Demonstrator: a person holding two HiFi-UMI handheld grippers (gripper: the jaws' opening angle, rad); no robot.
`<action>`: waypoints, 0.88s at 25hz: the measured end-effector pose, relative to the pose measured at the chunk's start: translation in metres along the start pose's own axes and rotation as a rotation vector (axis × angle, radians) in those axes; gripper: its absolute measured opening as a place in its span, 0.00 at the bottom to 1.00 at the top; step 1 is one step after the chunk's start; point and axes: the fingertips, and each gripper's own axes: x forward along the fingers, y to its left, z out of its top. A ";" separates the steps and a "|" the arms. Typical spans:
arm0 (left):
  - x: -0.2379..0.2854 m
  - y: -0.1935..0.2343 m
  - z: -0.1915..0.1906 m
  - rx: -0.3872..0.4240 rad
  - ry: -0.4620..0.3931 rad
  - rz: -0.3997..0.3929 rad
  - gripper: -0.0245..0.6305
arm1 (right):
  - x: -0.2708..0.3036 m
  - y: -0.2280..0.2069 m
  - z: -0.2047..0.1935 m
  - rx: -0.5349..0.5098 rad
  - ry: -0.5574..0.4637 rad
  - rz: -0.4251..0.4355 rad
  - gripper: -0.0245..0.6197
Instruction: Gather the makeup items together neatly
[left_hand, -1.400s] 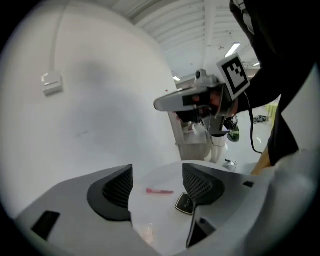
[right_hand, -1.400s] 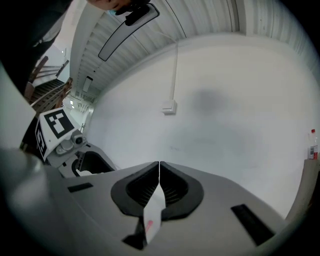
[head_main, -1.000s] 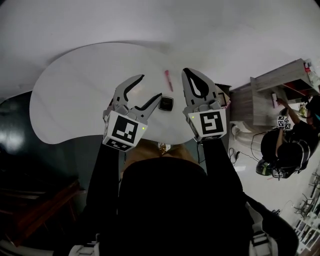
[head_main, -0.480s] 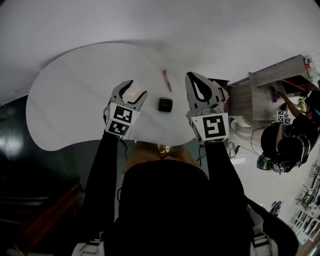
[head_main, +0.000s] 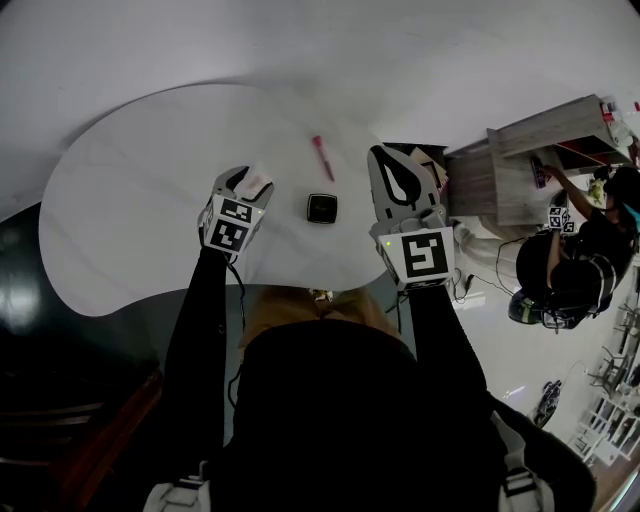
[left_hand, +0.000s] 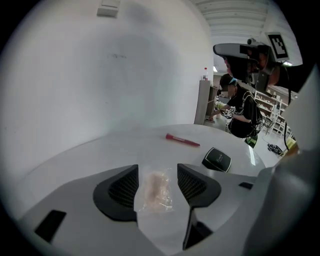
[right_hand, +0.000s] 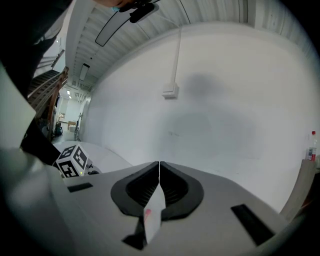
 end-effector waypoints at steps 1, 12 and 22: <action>0.002 0.001 -0.004 0.003 0.013 -0.003 0.43 | 0.001 0.002 0.002 0.003 -0.004 0.004 0.08; -0.006 0.008 -0.011 -0.016 0.026 0.039 0.06 | 0.006 0.009 0.009 -0.005 -0.024 0.026 0.08; -0.041 -0.011 0.025 -0.144 -0.068 0.121 0.06 | 0.000 0.015 0.008 0.003 -0.025 0.044 0.08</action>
